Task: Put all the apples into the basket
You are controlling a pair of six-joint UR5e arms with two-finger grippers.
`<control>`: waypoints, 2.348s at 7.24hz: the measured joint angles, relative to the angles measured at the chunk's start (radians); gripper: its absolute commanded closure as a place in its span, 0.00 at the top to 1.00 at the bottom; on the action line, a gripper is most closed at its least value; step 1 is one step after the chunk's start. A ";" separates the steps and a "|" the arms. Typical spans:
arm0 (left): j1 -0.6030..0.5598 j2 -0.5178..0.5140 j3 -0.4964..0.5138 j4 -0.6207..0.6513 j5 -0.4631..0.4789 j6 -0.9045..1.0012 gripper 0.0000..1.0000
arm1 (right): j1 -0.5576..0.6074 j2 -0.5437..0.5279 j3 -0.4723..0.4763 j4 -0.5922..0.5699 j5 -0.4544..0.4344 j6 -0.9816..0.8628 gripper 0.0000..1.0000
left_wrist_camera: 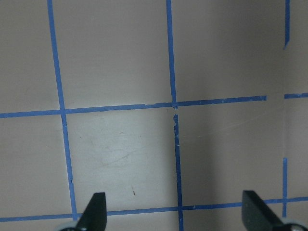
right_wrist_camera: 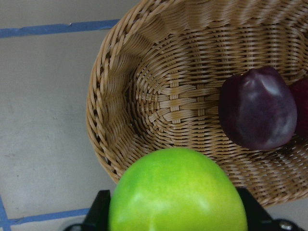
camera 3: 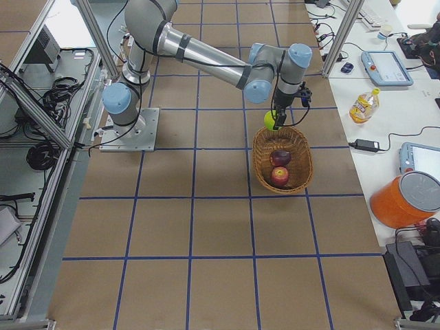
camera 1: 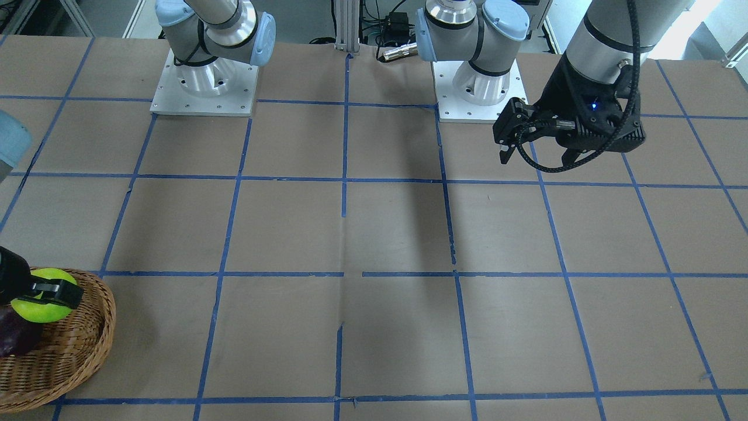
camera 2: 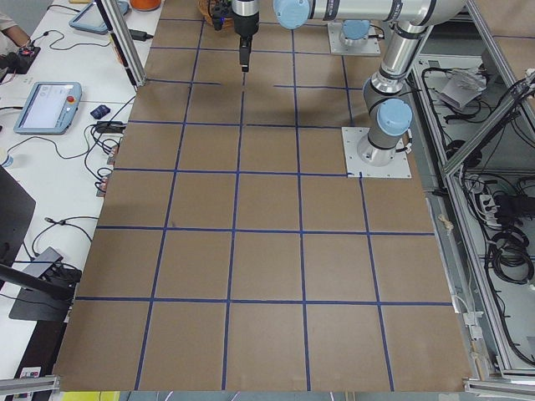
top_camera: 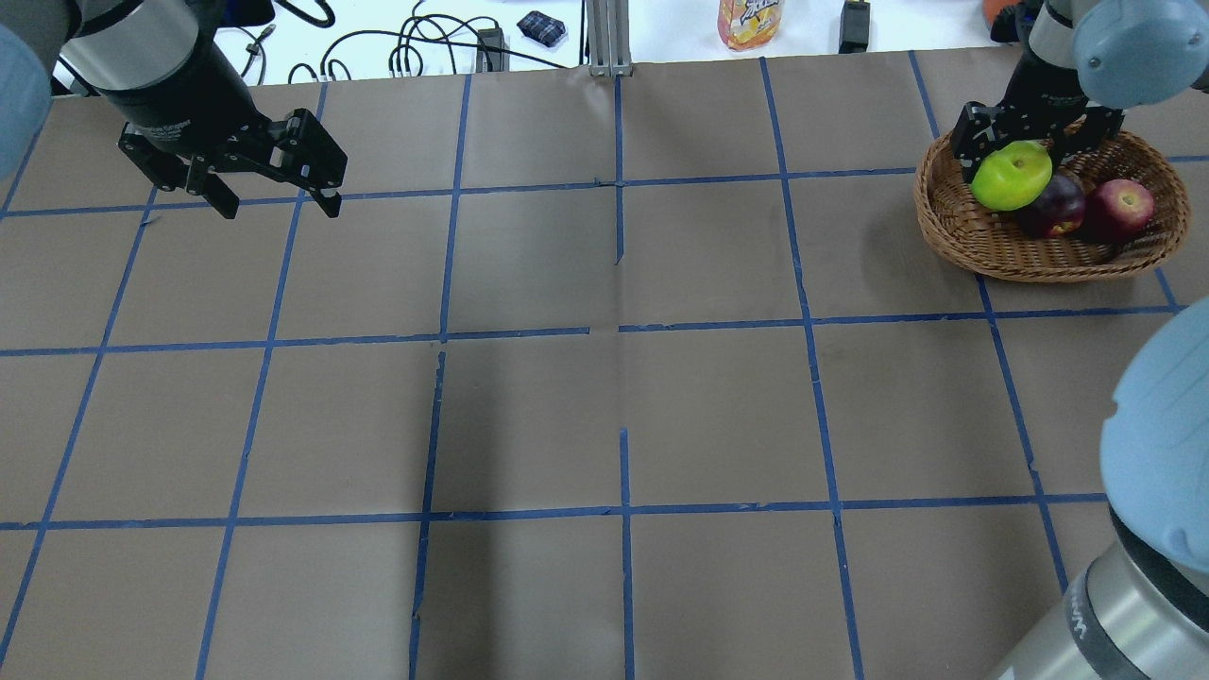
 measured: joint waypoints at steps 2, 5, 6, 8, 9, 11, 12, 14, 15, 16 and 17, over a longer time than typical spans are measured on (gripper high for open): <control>0.000 0.000 0.000 0.000 0.000 0.000 1.00 | -0.009 0.034 0.000 -0.052 -0.003 -0.009 0.00; 0.000 0.000 0.000 0.000 0.000 0.000 1.00 | -0.020 0.059 0.009 -0.062 -0.004 -0.008 0.56; 0.000 0.000 0.000 0.000 0.000 0.000 1.00 | -0.022 0.063 0.011 -0.061 -0.004 -0.008 0.89; 0.000 0.001 0.000 0.000 -0.001 0.000 1.00 | -0.047 0.068 0.012 -0.053 0.002 -0.021 1.00; 0.000 0.001 0.000 0.000 -0.001 0.000 1.00 | -0.061 0.069 0.011 -0.048 0.005 -0.025 1.00; 0.000 0.001 -0.001 0.000 -0.002 0.000 1.00 | -0.068 0.060 0.001 -0.027 0.011 -0.025 1.00; -0.001 0.001 -0.001 0.000 -0.003 0.000 1.00 | -0.066 0.053 -0.007 -0.009 0.013 -0.024 1.00; -0.004 0.002 -0.004 0.000 -0.003 -0.001 1.00 | -0.033 -0.001 -0.026 0.069 0.034 -0.017 1.00; -0.005 0.003 -0.006 0.000 -0.001 -0.001 1.00 | 0.012 -0.042 -0.027 0.100 0.050 -0.001 1.00; -0.006 0.004 -0.007 0.000 0.000 -0.001 1.00 | 0.068 -0.077 -0.025 0.116 0.058 0.038 1.00; -0.006 0.005 -0.007 0.000 0.001 -0.001 1.00 | 0.129 -0.106 -0.024 0.130 0.061 0.096 1.00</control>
